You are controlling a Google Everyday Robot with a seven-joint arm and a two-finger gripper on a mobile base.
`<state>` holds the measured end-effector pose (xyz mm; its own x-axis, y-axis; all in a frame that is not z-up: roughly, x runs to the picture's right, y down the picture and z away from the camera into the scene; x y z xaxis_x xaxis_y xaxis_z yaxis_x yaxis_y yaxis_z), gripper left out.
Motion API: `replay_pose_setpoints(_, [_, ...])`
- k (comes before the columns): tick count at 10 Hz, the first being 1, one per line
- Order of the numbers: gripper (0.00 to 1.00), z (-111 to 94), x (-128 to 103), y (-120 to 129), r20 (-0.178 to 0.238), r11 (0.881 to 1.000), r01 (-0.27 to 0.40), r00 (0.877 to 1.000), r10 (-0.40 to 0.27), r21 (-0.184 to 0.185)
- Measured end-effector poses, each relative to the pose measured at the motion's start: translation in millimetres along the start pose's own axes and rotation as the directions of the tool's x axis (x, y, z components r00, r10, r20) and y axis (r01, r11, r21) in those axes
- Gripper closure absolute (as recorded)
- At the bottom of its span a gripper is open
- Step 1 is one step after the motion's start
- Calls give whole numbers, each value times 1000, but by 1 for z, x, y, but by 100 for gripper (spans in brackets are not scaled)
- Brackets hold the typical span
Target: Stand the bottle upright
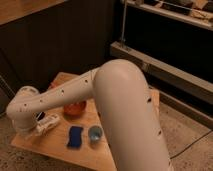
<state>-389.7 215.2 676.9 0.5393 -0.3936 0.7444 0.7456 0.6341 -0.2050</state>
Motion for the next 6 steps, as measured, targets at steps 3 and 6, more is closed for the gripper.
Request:
replay_pose_setpoints(3, [76,-1,-1,1,47,1000,-18,999,17,12])
replay_pose_setpoints(6, [76,-3,-1,1,86,999,-34,996,32,22])
